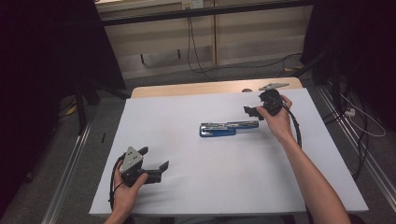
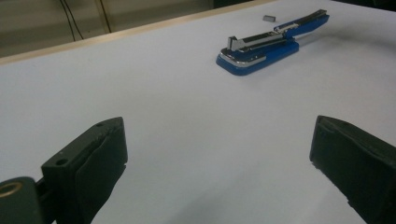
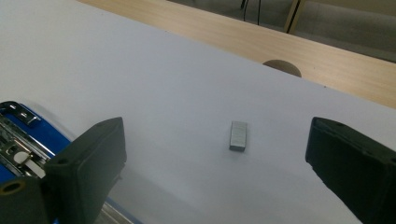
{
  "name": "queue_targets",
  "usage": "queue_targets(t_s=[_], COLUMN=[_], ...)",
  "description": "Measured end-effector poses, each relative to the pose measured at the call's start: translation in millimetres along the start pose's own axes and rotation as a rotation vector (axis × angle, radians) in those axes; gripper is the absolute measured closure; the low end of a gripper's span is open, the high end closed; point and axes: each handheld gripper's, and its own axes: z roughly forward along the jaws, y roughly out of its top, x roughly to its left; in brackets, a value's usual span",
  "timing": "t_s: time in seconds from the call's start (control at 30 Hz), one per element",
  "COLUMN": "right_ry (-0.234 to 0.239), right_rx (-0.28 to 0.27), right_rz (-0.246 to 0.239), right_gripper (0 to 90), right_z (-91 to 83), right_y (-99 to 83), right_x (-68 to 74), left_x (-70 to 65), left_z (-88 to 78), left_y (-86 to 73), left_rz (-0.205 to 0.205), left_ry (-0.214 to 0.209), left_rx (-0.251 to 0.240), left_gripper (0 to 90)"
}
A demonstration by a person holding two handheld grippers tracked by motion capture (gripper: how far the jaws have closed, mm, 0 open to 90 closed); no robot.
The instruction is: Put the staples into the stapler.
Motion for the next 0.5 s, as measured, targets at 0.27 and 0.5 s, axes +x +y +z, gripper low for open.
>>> queue_targets(t_s=[0.27, 0.5], right_ry=[0.018, 0.032], right_rx=[0.055, 0.119], right_rz=[0.010, 0.023], right_gripper=[11.8, 17.6], right_z=[12.3, 23.3], right_y=[4.4, 6.7], right_x=[-7.3, -9.4], left_x=[6.2, 1.3], left_z=[3.4, 0.5], left_y=[-1.2, -1.3], left_rz=[-0.021, -0.018], left_ry=[0.061, 0.043], left_rx=[0.002, -0.008], left_gripper=[4.6, 4.6])
